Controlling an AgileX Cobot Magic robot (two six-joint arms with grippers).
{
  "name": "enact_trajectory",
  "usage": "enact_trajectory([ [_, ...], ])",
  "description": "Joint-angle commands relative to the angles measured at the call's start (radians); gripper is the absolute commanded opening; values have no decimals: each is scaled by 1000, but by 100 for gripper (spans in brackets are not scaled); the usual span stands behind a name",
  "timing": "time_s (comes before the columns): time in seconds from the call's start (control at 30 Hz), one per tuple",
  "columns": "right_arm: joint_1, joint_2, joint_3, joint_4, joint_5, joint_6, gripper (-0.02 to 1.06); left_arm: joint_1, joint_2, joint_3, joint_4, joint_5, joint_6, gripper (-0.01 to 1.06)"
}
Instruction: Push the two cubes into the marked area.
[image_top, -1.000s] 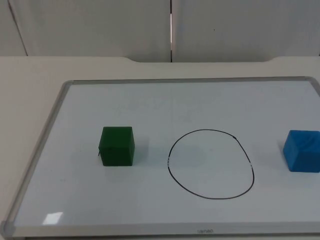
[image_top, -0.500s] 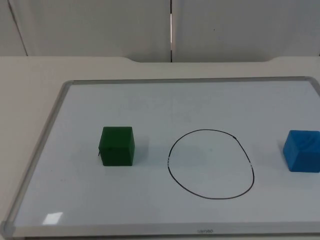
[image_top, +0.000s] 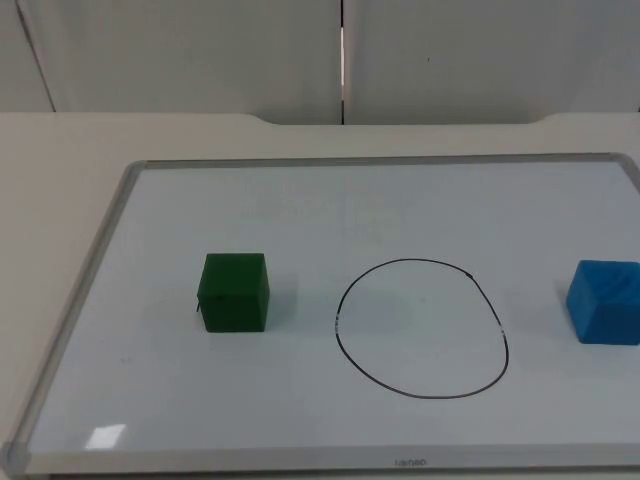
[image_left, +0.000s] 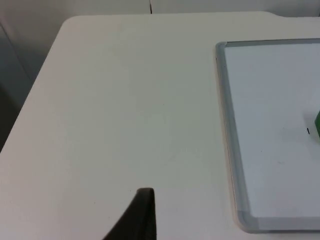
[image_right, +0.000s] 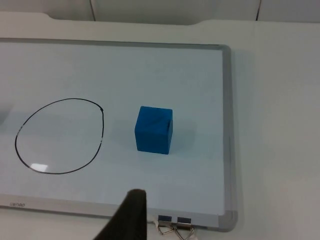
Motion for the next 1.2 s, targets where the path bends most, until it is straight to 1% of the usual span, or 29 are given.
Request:
enact_trajectory([
  [0.0,1,-4,7,3,-7,-5,105,-19,-4,2,6,-3,-5,104],
  [0.07,1,-4,7,3,-7,-5,105,-46,-4,2,9,-3,-5,104],
  [0.17,1,-4,7,3,-7,-5,105,-57,-4,2,51,-3,-5,104],
  [0.3,1,-4,7,3,-7,-5,105,-72,-4,2,54,-5,-5,104],
  [0.97,1,-4,7,3,-7,-5,105,-74,-4,4,56,-6,-5,104],
  [1.07,1,-4,7,3,-7,-5,105,-74,-4,-13,54,-13,-5,104],
  [1.17,1,-4,7,3,-7,-5,105,-74,-4,-61,52,-15,-5,104],
])
